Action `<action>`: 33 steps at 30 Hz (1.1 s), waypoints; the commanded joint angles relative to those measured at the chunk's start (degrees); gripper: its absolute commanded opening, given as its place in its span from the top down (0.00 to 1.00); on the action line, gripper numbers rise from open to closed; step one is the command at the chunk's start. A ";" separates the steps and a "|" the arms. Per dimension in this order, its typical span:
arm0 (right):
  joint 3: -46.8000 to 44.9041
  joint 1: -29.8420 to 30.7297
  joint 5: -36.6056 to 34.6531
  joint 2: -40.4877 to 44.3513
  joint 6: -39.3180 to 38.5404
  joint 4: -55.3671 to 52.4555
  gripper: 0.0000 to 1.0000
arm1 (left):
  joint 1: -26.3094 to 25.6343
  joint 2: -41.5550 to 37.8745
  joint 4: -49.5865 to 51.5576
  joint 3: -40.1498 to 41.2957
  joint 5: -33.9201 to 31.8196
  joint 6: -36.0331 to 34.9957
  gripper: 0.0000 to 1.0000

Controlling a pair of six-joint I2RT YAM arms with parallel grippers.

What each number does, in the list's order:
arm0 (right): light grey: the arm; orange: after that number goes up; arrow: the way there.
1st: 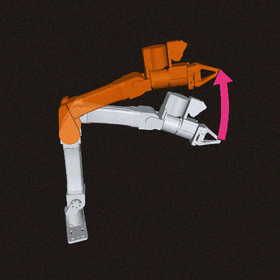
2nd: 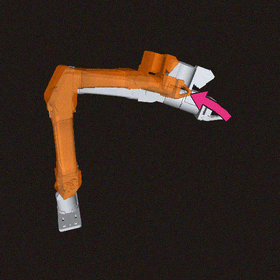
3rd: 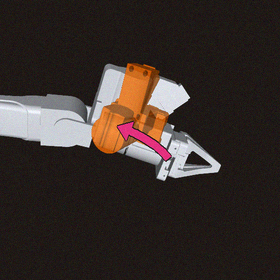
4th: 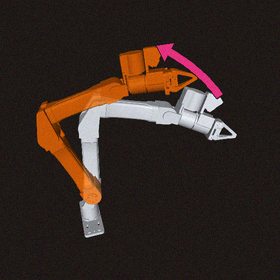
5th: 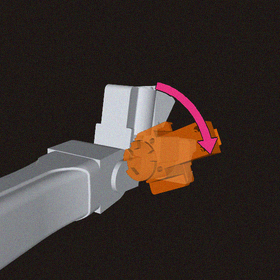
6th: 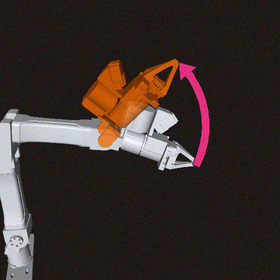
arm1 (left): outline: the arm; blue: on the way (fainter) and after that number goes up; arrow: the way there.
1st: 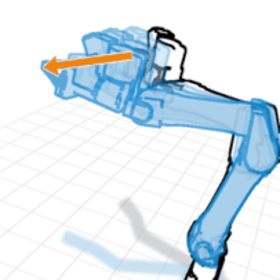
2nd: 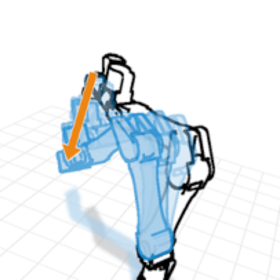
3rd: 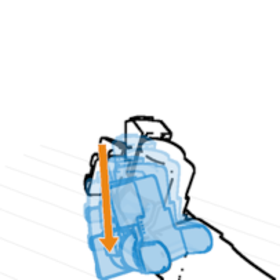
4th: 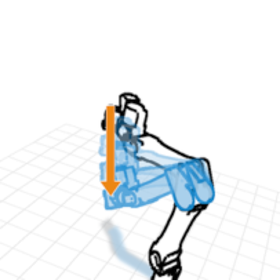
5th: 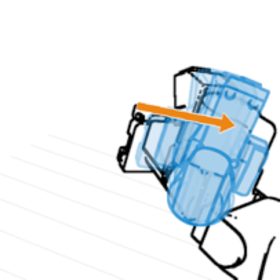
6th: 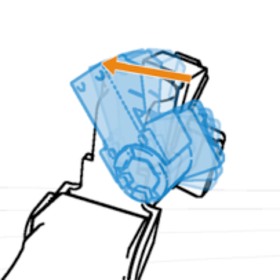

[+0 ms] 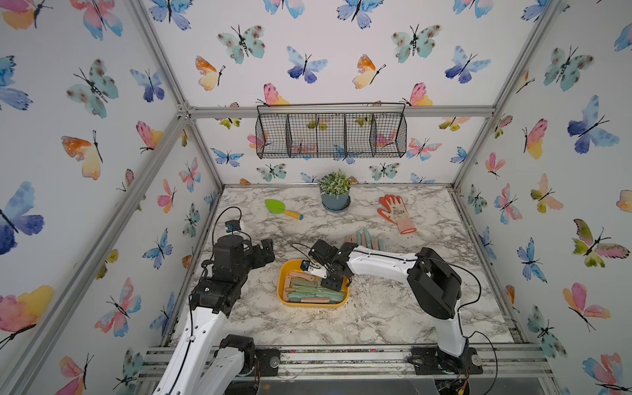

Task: Take the fruit knife out of the storage box
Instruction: Pick up the fruit knife from the storage box.

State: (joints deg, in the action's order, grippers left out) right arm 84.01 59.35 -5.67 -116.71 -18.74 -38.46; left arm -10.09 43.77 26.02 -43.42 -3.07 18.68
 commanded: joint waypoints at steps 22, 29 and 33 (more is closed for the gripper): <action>3.44 0.33 0.96 -3.73 -0.20 -5.39 0.64 | 0.33 -1.05 0.17 -0.88 -0.44 0.04 0.02; 3.52 0.37 3.69 -3.36 0.09 -6.25 0.65 | 0.33 -1.19 0.17 -0.88 -0.52 0.05 0.02; 3.62 0.33 4.29 -3.87 0.07 -6.52 0.65 | 0.31 -1.23 0.17 -0.88 -0.71 0.09 0.02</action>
State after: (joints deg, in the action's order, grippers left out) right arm 86.85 59.35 -3.40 -118.74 -19.11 -41.87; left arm -10.09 43.33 26.02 -43.42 -3.11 18.68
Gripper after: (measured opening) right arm 0.353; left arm 0.985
